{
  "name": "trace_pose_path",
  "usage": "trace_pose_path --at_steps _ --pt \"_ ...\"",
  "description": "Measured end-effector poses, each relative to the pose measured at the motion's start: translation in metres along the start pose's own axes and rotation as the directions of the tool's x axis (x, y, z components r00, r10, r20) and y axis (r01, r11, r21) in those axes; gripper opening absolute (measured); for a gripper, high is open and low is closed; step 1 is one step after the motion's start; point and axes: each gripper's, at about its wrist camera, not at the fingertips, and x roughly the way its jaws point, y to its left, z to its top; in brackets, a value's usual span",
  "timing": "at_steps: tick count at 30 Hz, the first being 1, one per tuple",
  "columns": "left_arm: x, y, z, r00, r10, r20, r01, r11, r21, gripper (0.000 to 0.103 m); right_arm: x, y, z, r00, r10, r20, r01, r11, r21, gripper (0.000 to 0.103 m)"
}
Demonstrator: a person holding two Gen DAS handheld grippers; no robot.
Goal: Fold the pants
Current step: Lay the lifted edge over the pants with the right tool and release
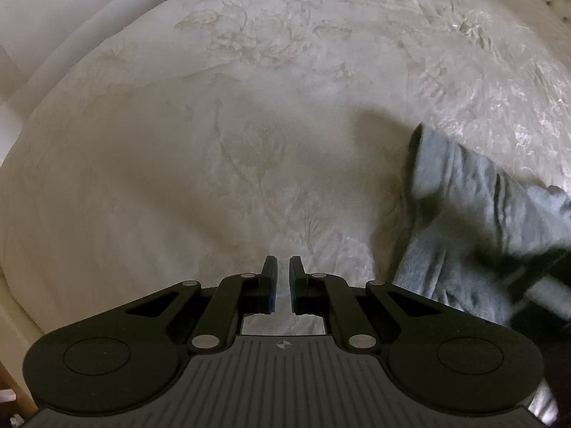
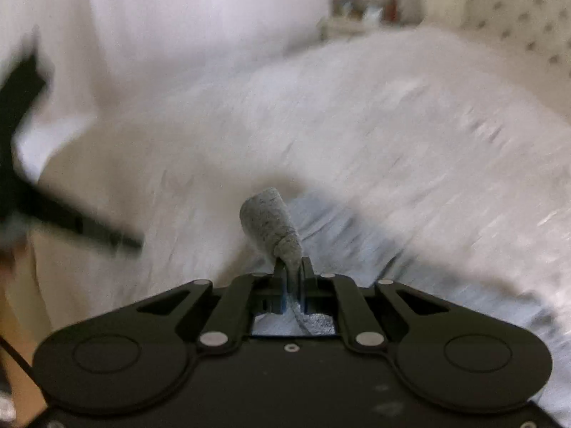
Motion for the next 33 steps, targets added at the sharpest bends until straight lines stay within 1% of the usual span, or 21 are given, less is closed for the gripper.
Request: trace_pose_path --at_steps 2,3,4,5,6,7,8,9,11,13,15,18,20,22,23,24,25,27,29,31,33 --pt "-0.003 -0.002 0.004 1.000 -0.005 0.012 0.005 1.000 0.009 0.008 0.020 0.015 -0.015 0.998 0.019 -0.059 -0.022 0.999 -0.046 0.009" --pt "-0.005 -0.005 0.008 1.000 -0.013 0.020 0.013 1.000 0.019 0.008 0.027 0.019 -0.019 0.997 0.022 -0.080 -0.027 0.998 -0.062 0.012" --pt "-0.007 -0.008 0.012 0.999 -0.023 0.030 0.022 0.999 0.030 0.008 0.031 0.021 -0.023 0.996 0.025 -0.091 -0.031 0.997 -0.067 0.018" --pt "-0.009 -0.013 0.016 0.999 -0.034 0.042 0.032 0.999 0.042 0.008 0.030 0.019 -0.023 0.996 0.033 -0.087 -0.038 0.997 -0.061 0.021" --pt "-0.011 -0.017 0.020 0.998 -0.046 0.052 0.043 0.998 0.052 0.008 0.027 0.016 -0.022 0.996 0.049 -0.076 -0.052 0.998 -0.042 0.030" --pt "-0.012 -0.023 0.023 0.996 -0.062 0.062 0.058 0.996 0.062 0.008 0.022 0.011 -0.020 0.996 0.070 -0.061 -0.071 0.997 -0.020 0.045" --pt "-0.012 -0.030 0.027 0.994 -0.080 0.071 0.075 0.994 0.074 0.008 0.016 0.006 -0.018 0.996 0.083 -0.044 -0.084 0.996 -0.002 0.050" --pt "-0.012 -0.039 0.031 0.992 -0.102 0.079 0.095 0.992 0.088 0.008 0.008 0.001 -0.017 0.996 0.083 -0.023 -0.082 0.997 0.010 0.052" --pt "-0.010 -0.059 0.035 0.987 -0.139 0.082 0.128 0.984 0.125 0.008 -0.011 -0.011 -0.020 0.998 0.068 0.015 -0.069 0.997 0.038 0.052" --pt "-0.006 -0.082 0.035 0.984 -0.165 0.072 0.151 0.974 0.168 0.008 -0.029 -0.028 -0.024 0.999 0.036 0.037 -0.039 0.995 0.087 0.053" --pt "-0.001 -0.105 0.032 0.979 -0.195 0.065 0.177 0.961 0.213 0.008 -0.044 -0.047 -0.033 0.999 -0.028 0.040 0.022 0.989 0.146 0.056" --pt "0.009 -0.135 0.015 0.980 -0.199 0.025 0.186 0.947 0.263 0.008 -0.059 -0.085 -0.057 0.991 -0.131 0.003 0.126 0.957 0.259 0.058" --pt "0.022 -0.148 -0.001 0.984 -0.179 -0.017 0.176 0.943 0.284 0.008 -0.060 -0.111 -0.077 0.981 -0.182 -0.063 0.192 0.930 0.312 0.058" --pt "0.038 -0.155 -0.021 0.988 -0.138 -0.071 0.153 0.944 0.293 0.008 -0.056 -0.128 -0.099 0.971 -0.202 -0.127 0.233 0.912 0.337 0.058" --pt "0.042 -0.157 -0.030 0.990 -0.120 -0.071 0.136 0.944 0.299 0.008 -0.052 -0.134 -0.111 0.966 -0.191 -0.174 0.241 0.907 0.345 0.057" --pt "0.044 -0.157 -0.039 0.992 -0.111 -0.052 0.122 0.943 0.309 0.008 -0.047 -0.140 -0.125 0.957 -0.169 -0.235 0.246 0.902 0.356 0.056" --pt "0.043 -0.158 -0.046 0.994 -0.101 -0.031 0.106 0.941 0.321 0.008 -0.044 -0.144 -0.137 0.953 -0.145 -0.267 0.239 0.900 0.364 0.056" --pt "0.041 -0.164 -0.052 0.998 -0.066 -0.013 0.066 0.940 0.335 0.008 -0.050 -0.147 -0.149 0.959 -0.115 -0.258 0.204 0.912 0.356 0.056" --pt "0.041 -0.171 -0.052 1.000 -0.025 -0.016 0.029 0.946 0.322 0.008 -0.060 -0.150 -0.150 0.965 -0.085 -0.248 0.168 0.926 0.338 0.056" --pt "0.042 -0.177 -0.048 1.000 0.007 -0.027 0.001 0.958 0.288 0.008 -0.073 -0.158 -0.148 0.974 -0.067 -0.217 0.141 0.928 0.344 0.057" --pt "0.042 -0.176 -0.046 0.999 0.025 -0.035 -0.016 0.973 0.232 0.008 -0.090 -0.171 -0.143 0.983 -0.080 -0.164 0.133 0.928 0.347 0.059"
